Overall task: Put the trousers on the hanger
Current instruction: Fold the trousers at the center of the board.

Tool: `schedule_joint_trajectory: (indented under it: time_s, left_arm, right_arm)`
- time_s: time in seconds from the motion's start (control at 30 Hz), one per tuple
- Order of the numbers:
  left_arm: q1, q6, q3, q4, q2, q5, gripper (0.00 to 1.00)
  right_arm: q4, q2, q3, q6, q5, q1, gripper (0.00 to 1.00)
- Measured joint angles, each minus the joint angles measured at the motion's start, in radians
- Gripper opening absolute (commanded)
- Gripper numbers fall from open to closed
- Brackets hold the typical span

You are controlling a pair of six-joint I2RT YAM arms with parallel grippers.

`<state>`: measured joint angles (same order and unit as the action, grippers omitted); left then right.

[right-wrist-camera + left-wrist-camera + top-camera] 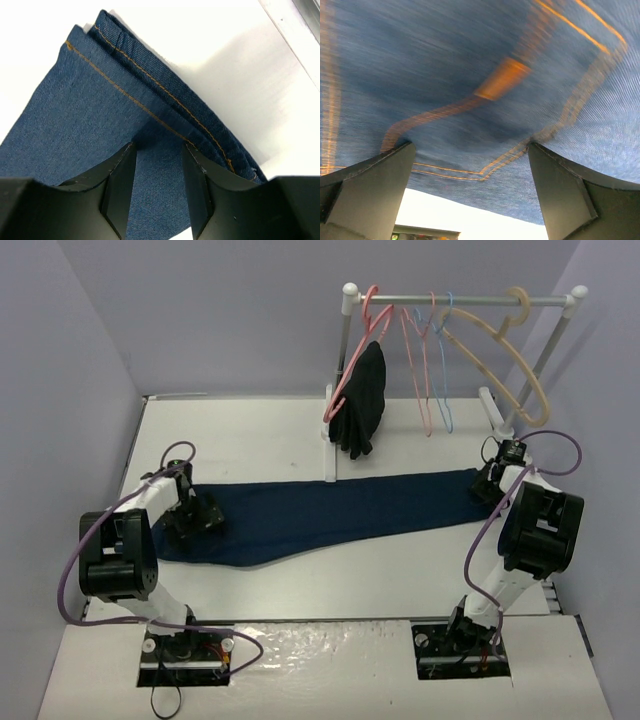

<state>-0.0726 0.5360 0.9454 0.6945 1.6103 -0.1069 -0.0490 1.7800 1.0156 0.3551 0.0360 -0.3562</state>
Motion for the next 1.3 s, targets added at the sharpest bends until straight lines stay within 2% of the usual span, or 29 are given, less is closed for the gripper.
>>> schedule_joint_trajectory:
  time_s: [0.1, 0.2, 0.37, 0.47, 0.6, 0.7, 1.03, 1.3]
  left_arm:
    - [-0.068, 0.002, 0.007, -0.002, 0.004, -0.011, 0.97]
    - [-0.079, -0.001, 0.015, 0.004, 0.009, -0.018, 0.97]
    - [-0.065, -0.01, 0.016, 0.009, -0.023, -0.001, 0.97]
    - [-0.013, -0.013, 0.009, 0.012, -0.134, 0.03, 0.97]
    - [0.07, -0.039, 0.014, -0.008, -0.348, 0.061, 0.97]
    - [0.109, -0.064, 0.008, -0.029, -0.451, 0.083, 0.97]
    - [0.196, -0.144, -0.049, -0.04, -0.537, 0.12, 0.97]
    - [0.235, -0.169, -0.052, -0.041, -0.543, 0.157, 0.97]
  right_arm:
    - [0.0, 0.002, 0.002, -0.006, 0.008, -0.003, 0.4]
    - [0.0, -0.003, 0.001, -0.012, 0.012, -0.003, 0.41]
    - [0.004, -0.034, -0.021, -0.016, -0.002, -0.007, 0.56]
    - [0.004, -0.086, -0.051, -0.016, -0.038, -0.018, 0.68]
    - [0.006, -0.16, -0.07, -0.018, -0.079, -0.028, 0.79]
    - [0.012, -0.172, -0.072, -0.03, -0.099, -0.031, 0.85]
    - [0.054, -0.059, -0.073, -0.12, -0.039, -0.032, 0.89]
    - [0.133, -0.055, -0.076, -0.187, 0.004, -0.031, 0.93]
